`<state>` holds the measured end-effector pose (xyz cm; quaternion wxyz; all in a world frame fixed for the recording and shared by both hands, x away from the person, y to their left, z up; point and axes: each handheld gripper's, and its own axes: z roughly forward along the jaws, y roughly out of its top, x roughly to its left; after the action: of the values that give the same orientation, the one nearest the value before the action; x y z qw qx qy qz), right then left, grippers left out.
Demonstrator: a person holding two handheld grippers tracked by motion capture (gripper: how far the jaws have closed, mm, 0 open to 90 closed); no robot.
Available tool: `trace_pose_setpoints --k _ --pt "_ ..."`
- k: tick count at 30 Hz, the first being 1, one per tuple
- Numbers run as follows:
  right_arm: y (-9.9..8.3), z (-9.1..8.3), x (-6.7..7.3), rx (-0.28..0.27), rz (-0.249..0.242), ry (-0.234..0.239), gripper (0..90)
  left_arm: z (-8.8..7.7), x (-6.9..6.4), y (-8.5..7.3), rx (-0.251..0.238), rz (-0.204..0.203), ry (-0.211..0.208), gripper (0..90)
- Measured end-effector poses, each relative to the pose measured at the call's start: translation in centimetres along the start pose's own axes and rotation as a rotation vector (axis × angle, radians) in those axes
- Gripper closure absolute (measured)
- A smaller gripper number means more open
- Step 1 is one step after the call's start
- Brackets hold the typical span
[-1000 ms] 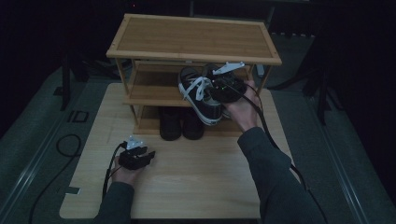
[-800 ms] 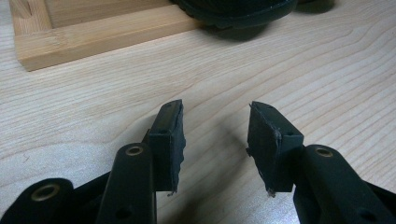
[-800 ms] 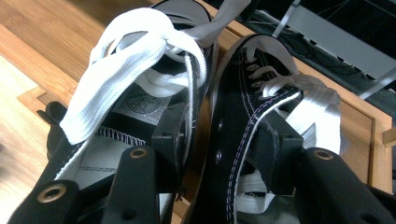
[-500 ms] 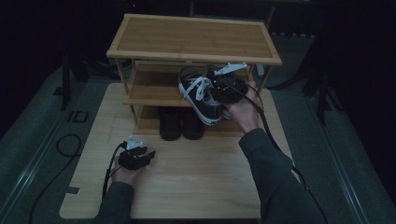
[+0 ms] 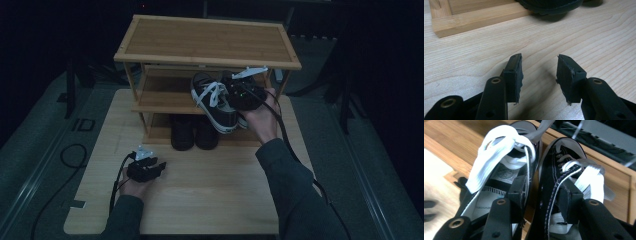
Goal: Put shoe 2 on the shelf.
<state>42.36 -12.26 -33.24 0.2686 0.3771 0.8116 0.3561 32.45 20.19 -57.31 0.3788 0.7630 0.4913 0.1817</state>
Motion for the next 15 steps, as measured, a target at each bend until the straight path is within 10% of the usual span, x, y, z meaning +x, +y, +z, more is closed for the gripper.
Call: trace_pose_setpoints --k 15 --pt "0.16 -0.6 -0.78 0.022 -0.136 0.056 53.8 0.0 -0.01 0.0 0.001 0.003 0.001 55.7"
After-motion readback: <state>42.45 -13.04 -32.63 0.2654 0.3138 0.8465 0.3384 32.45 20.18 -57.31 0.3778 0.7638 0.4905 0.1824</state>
